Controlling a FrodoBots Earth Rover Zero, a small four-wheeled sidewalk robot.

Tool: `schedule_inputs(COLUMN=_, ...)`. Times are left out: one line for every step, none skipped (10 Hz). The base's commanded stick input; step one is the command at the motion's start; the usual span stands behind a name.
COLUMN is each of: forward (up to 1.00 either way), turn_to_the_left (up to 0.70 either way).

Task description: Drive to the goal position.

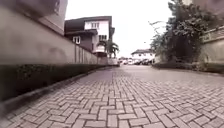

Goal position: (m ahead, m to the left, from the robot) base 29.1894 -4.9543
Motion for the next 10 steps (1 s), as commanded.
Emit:
schedule_inputs(forward=0.69, turn_to_the_left=0.03)
schedule_inputs(forward=0.69, turn_to_the_left=0.03)
schedule_inputs(forward=0.69, turn_to_the_left=0.03)
schedule_inputs(forward=0.69, turn_to_the_left=0.03)
schedule_inputs(forward=0.69, turn_to_the_left=0.03)
schedule_inputs(forward=0.69, turn_to_the_left=0.03)
schedule_inputs(forward=0.69, turn_to_the_left=0.03)
schedule_inputs(forward=0.69, turn_to_the_left=0.03)
schedule_inputs(forward=0.69, turn_to_the_left=0.03)
schedule_inputs(forward=0.69, turn_to_the_left=0.03)
